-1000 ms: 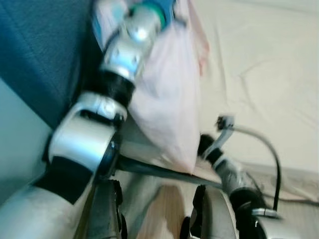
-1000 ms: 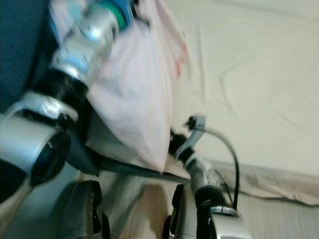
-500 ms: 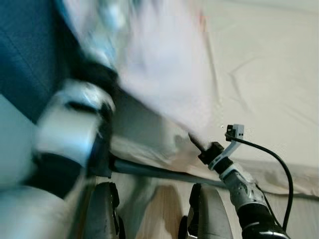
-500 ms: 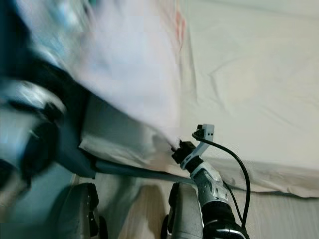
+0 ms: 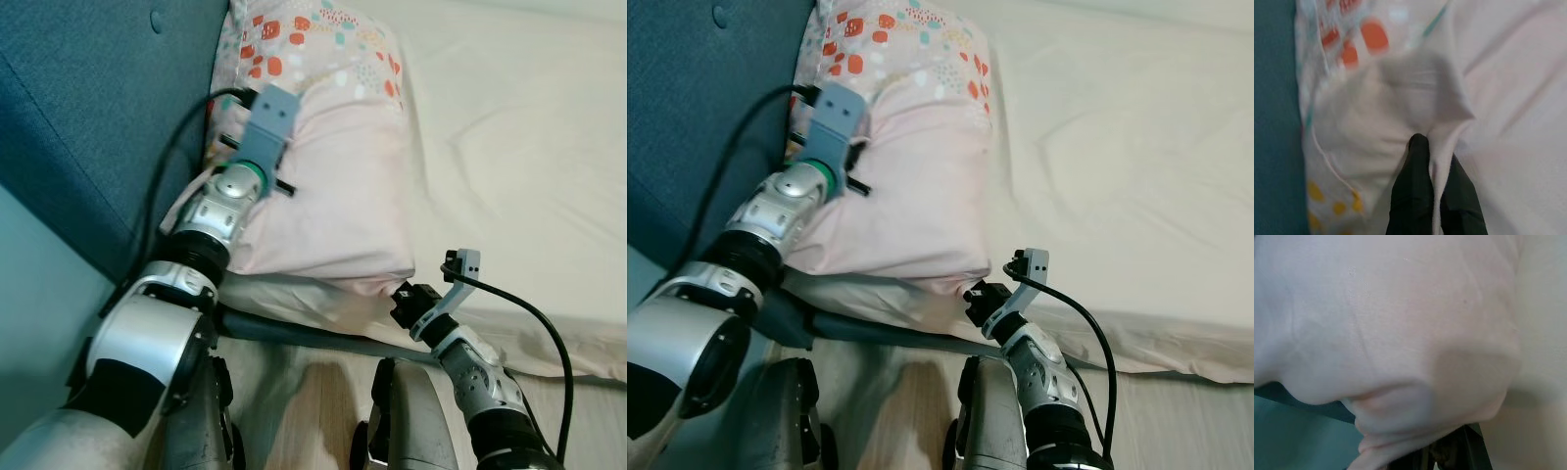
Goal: Clean up the room
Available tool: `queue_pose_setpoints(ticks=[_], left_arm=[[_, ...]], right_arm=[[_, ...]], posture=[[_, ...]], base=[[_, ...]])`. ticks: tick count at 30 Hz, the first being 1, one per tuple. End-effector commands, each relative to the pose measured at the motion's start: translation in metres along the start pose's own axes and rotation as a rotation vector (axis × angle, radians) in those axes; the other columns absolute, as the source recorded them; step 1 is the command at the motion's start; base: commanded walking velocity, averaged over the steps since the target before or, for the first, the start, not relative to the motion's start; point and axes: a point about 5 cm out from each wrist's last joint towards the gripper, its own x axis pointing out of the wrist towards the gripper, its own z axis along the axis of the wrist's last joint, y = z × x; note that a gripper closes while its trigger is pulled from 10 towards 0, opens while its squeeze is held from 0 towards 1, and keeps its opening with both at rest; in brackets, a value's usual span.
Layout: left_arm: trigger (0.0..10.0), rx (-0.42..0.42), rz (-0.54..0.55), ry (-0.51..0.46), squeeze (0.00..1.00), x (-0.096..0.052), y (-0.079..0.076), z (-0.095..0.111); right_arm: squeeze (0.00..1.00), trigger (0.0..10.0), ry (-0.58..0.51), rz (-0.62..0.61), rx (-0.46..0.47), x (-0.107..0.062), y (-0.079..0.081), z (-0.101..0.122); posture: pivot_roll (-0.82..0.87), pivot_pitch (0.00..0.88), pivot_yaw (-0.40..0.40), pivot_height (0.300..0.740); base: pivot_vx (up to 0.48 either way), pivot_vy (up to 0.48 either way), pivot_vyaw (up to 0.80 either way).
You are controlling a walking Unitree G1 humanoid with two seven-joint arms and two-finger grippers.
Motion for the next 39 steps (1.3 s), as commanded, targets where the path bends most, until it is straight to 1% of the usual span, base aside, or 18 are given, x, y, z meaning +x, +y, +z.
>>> queue_pose_setpoints(ticks=[1, 3, 4, 11, 13, 15, 16, 17, 18, 19, 20, 23, 25, 29, 32, 35, 38, 39], left_arm=[[10.0, 0.029, -0.017, -0.079, 0.07, -0.002, 0.000, 0.009], [10.0, 0.036, -0.003, -0.119, 0.07, -0.004, 0.003, 0.013], [10.0, 0.019, 0.007, -0.153, 1.00, -0.006, 0.006, 0.015], [10.0, 0.001, -0.076, -0.163, 1.00, -0.024, 0.009, 0.012], [10.0, 0.014, -0.139, -0.120, 1.00, -0.032, 0.009, 0.005], [10.0, 0.053, -0.289, -0.016, 1.00, -0.054, 0.010, -0.011], [10.0, 0.076, -0.335, 0.016, 0.00, -0.068, 0.013, -0.018], [10.0, 0.076, -0.335, 0.016, 0.00, -0.068, 0.013, -0.018], [10.0, 0.118, -0.357, 0.031, 0.00, -0.087, 0.022, -0.025], [10.0, 0.113, -0.352, 0.046, 0.00, -0.094, 0.027, -0.028], [10.0, 0.113, -0.352, 0.046, 0.00, -0.094, 0.027, -0.028], [10.0, 0.102, -0.377, 0.071, 0.00, -0.113, 0.033, -0.036], [10.0, 0.064, -0.394, 0.061, 0.00, -0.125, 0.033, -0.035], [10.0, -0.115, -0.351, -0.093, 0.00, -0.141, 0.036, -0.010], [10.0, -0.203, -0.309, -0.150, 0.00, -0.141, 0.036, 0.000], [10.0, -0.281, -0.297, -0.229, 0.00, -0.136, 0.028, 0.015], [10.0, -0.365, -0.336, -0.276, 0.00, -0.130, 0.017, 0.025], [10.0, -0.365, -0.336, -0.276, 0.00, -0.130, 0.017, 0.025]], right_arm=[[0.00, 10.0, -0.003, -0.017, 0.004, -0.003, -0.001, -0.003], [0.00, 10.0, -0.011, -0.019, 0.003, -0.003, 0.000, -0.001], [0.00, 10.0, -0.022, -0.015, 0.004, -0.002, 0.001, 0.001], [0.00, 10.0, -0.056, 0.008, -0.004, 0.001, 0.006, 0.011], [0.00, 10.0, -0.056, 0.010, -0.004, 0.001, 0.006, 0.012], [0.00, 10.0, -0.052, 0.011, -0.005, 0.001, 0.006, 0.012], [0.00, 10.0, -0.047, 0.011, -0.007, 0.001, 0.005, 0.011], [0.00, 10.0, -0.047, 0.011, -0.007, 0.001, 0.005, 0.011], [0.00, 10.0, -0.040, 0.011, -0.009, 0.000, 0.005, 0.011], [0.00, 10.0, -0.037, 0.013, -0.009, 0.001, 0.005, 0.010], [0.00, 10.0, -0.037, 0.013, -0.009, 0.001, 0.005, 0.010], [0.00, 10.0, -0.020, 0.021, -0.005, 0.001, 0.006, 0.009], [0.00, 10.0, 0.005, 0.021, 0.001, -0.001, 0.006, 0.005], [0.00, 10.0, 0.107, -0.024, 0.048, -0.021, 0.002, -0.027], [0.00, 10.0, 0.180, -0.040, 0.098, -0.038, 0.007, -0.051], [0.00, 10.0, 0.268, -0.047, 0.144, -0.070, 0.019, -0.078], [0.00, 10.0, 0.277, 0.003, 0.125, -0.102, 0.029, -0.075], [0.00, 10.0, 0.277, 0.003, 0.125, -0.102, 0.029, -0.075]], posture=[[0.07, 0.236, 0.005, 0.561], [0.07, 0.236, 0.005, 0.561], [0.07, 0.236, 0.005, 0.561], [0.07, 0.236, 0.005, 0.561], [0.09, 0.238, 0.009, 0.561], [0.10, 0.240, 0.007, 0.561], [0.11, 0.242, 0.006, 0.561], [0.11, 0.242, 0.006, 0.561], [0.12, 0.242, 0.005, 0.561], [0.12, 0.241, -0.001, 0.561], [0.12, 0.241, -0.001, 0.561], [0.14, 0.238, -0.006, 0.561], [0.14, 0.238, -0.011, 0.561], [0.15, 0.231, -0.029, 0.561], [0.15, 0.229, -0.034, 0.561], [0.13, 0.220, -0.034, 0.561], [0.11, 0.213, -0.026, 0.561], [0.11, 0.213, -0.026, 0.561]], base=[[0.000, 0.000, 0.00], [0.000, 0.000, 0.00], [0.000, 0.000, 0.00], [0.000, 0.000, 0.00], [0.000, 0.000, 0.00], [0.000, 0.000, 0.00], [0.000, 0.000, 0.00], [0.000, 0.000, 0.00], [0.000, 0.000, 0.00], [0.000, 0.000, 0.00], [0.000, 0.000, 0.00], [0.000, 0.000, 0.00], [0.000, 0.000, 0.00], [0.000, 0.000, 0.00], [0.000, 0.000, 0.00], [0.000, 0.000, 0.00], [0.000, 0.000, 0.00], [0.000, 0.000, 0.00]])
